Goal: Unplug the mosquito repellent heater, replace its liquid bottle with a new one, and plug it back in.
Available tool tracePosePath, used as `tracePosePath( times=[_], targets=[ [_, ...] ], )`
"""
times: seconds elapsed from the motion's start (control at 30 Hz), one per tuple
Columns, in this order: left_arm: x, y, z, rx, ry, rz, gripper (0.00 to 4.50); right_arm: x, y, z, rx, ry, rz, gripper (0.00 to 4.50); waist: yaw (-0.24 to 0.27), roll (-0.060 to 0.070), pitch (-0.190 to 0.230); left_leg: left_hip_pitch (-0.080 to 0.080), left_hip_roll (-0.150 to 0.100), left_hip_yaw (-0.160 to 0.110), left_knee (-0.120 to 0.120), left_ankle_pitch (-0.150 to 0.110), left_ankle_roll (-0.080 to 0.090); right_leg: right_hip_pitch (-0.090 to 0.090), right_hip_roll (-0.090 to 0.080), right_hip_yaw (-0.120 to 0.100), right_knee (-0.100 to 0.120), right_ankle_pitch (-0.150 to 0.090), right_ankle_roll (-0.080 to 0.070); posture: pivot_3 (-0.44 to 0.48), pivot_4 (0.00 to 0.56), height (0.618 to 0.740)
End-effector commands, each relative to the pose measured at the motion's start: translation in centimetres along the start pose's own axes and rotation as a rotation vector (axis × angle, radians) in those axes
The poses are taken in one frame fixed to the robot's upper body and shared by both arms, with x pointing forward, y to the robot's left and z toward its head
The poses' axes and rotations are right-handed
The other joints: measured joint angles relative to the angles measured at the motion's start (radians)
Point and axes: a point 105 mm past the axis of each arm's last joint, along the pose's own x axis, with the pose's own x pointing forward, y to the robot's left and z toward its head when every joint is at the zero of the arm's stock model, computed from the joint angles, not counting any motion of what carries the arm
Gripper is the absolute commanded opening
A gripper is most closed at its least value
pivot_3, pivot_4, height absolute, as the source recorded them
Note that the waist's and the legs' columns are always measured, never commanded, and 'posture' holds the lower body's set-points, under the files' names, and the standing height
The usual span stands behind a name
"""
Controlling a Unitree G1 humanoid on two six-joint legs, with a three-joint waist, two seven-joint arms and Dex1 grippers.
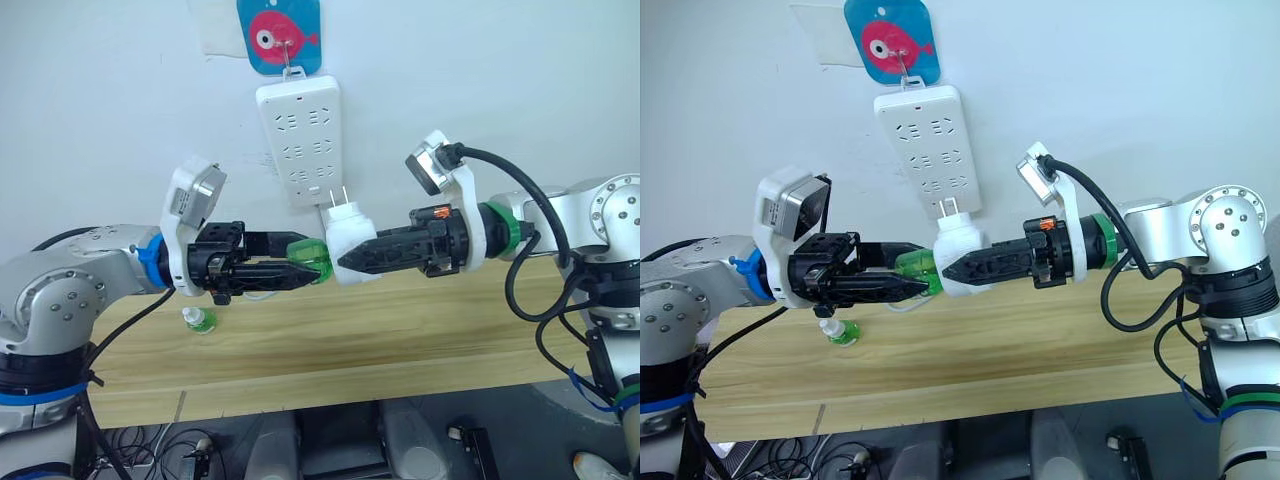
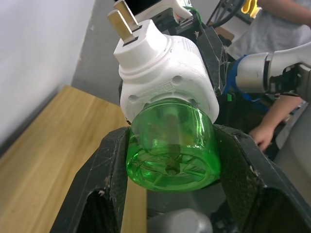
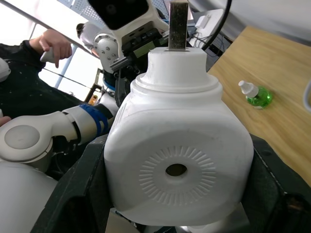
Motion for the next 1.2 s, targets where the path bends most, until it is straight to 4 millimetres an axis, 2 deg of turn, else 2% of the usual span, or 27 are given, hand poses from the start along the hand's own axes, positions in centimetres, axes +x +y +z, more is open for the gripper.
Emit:
tracePosePath(
  times=[0.03,0.17,0.4,0.47,0.5,0.63,0.73,0.83,1.07,1.2],
  targets=[
    [-0.2,-2.0,1.7,0.033,-0.040,-0.091,2.27,-0.3,0.5,-0.1,-0.031,0.024,-0.006,3.02,0.000,0.000,0.000,0.000,0.000,0.000,0.000,0.000,0.000,0.000,0.000,0.000,0.000,0.000,0.000,-0.160,0.280,0.730],
    [-0.3,-1.7,1.8,0.004,-0.048,-0.082,2.27,-0.3,0.6,-0.1,-0.034,0.032,-0.001,3.02,0.002,-0.001,0.002,0.000,0.000,0.000,0.000,0.000,0.000,0.000,0.000,0.000,0.000,0.000,0.000,-0.161,0.287,0.730],
    [-0.2,-0.7,1.4,0.053,-0.032,-0.020,2.27,-0.3,0.4,-0.1,-0.026,0.024,-0.005,3.02,0.002,0.000,0.005,0.000,0.000,0.000,0.000,0.000,0.000,0.000,0.000,0.000,-0.001,0.000,0.000,-0.161,0.287,0.730],
    [-0.2,-0.4,1.4,0.078,-0.028,0.000,2.99,-0.3,0.3,0.0,-0.022,0.019,-0.007,3.02,0.003,0.000,0.005,0.000,0.000,0.000,0.000,0.000,0.000,0.000,0.000,0.000,-0.001,0.000,0.000,-0.160,0.286,0.730],
    [-0.2,-0.4,1.3,0.093,-0.022,-0.001,3.19,-0.3,0.3,0.0,-0.020,0.016,-0.008,3.02,0.004,0.000,0.005,0.000,0.000,0.000,0.000,0.000,0.000,0.000,0.000,0.000,-0.001,0.000,0.000,-0.159,0.285,0.730],
    [-0.2,-0.3,1.6,0.282,-0.047,0.019,4.46,-0.4,-0.2,0.2,0.001,-0.008,-0.021,3.02,0.005,0.000,0.005,0.000,0.000,0.001,0.000,0.000,0.000,0.000,0.000,0.000,-0.001,0.000,0.000,-0.147,0.277,0.730],
    [-0.2,-0.2,1.8,0.351,-0.057,0.030,4.48,-0.6,-0.4,0.2,0.011,-0.021,-0.026,3.02,0.008,0.000,0.005,0.000,0.000,0.001,-0.001,0.000,0.000,0.000,0.000,0.000,-0.002,0.000,0.000,-0.139,0.273,0.730],
    [-0.3,0.0,1.9,0.498,-0.053,0.067,4.48,-0.8,-1.0,0.4,0.040,-0.046,-0.039,3.02,0.012,0.000,0.005,0.000,0.000,0.001,-0.001,0.000,0.000,0.000,0.000,0.000,-0.002,0.000,0.000,-0.133,0.274,0.730],
    [-0.3,0.8,-0.1,0.829,0.060,0.116,4.48,-1.0,-2.1,1.4,0.083,-0.124,-0.057,3.02,0.030,0.000,0.005,0.000,0.000,0.001,-0.001,0.000,0.000,0.000,0.000,0.001,-0.003,0.000,0.000,-0.129,0.274,0.730],
    [-0.3,2.1,-0.6,1.026,0.085,0.191,4.48,-0.9,-2.3,1.7,0.092,-0.146,-0.062,3.02,0.039,0.000,0.005,-0.001,0.000,0.001,-0.001,0.000,0.000,0.000,0.000,0.000,-0.004,0.000,0.000,-0.137,0.277,0.730]
  ],
)
